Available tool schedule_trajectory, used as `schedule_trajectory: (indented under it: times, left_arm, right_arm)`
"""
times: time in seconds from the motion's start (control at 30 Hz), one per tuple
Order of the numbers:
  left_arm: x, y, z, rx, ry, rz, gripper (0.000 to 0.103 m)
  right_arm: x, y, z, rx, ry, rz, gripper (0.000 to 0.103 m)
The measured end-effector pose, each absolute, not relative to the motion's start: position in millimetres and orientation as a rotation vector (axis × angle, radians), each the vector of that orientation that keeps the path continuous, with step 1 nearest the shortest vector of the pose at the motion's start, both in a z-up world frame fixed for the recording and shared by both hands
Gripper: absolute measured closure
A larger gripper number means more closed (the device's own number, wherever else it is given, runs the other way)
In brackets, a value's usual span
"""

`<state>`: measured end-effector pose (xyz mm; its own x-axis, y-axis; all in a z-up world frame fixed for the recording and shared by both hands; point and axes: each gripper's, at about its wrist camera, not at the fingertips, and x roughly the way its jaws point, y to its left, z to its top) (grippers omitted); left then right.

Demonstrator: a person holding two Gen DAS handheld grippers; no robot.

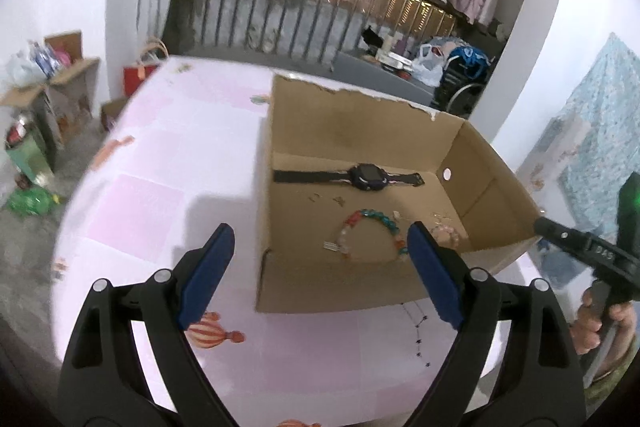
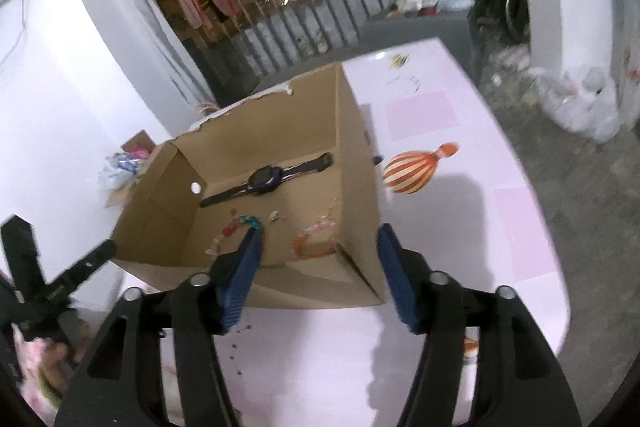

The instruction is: Organize jewelry

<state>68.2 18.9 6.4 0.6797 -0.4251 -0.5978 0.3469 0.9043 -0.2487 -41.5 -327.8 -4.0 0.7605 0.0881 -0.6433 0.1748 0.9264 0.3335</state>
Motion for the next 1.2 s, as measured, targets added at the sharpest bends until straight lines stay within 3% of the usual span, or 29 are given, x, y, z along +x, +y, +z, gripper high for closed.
schedule_trajectory:
  times: [0.33,0.87,1.2]
  left_arm:
    - [23,25,39,-0.036,0.587,-0.254,0.009]
    - [-2,40,68,-0.066,0.482,-0.086,0.008]
    - [2,15,76,0.078,0.54,-0.097,0.008]
  right_arm:
    - [-85,-297,36,0.178,0.555,-0.174,0.011]
    - [-87,-262,77,-0.073,0.528,-0.284,0.006]
    - [-90,-245,98,-0.126,0.457,-0.3,0.006]
